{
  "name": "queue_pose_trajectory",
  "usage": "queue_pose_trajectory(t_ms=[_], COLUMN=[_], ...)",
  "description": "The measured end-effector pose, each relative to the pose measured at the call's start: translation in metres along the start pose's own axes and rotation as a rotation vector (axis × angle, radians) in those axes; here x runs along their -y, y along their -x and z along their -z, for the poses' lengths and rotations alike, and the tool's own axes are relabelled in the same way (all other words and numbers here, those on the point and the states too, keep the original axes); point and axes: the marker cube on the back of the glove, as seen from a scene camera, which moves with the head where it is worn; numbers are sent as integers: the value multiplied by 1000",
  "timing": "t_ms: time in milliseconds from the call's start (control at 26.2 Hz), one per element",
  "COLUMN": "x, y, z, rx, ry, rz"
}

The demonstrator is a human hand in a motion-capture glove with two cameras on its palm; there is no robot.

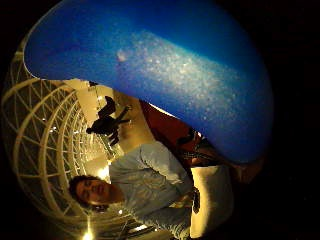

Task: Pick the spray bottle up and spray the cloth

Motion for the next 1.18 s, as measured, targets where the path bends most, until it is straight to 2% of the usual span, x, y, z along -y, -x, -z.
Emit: queue_pose_trajectory(t_ms=[458,1182], x=[8,9], y=[0,1], z=[-11,-17], rx=[-18,-30], ry=[44,65], rz=[-69,-86])
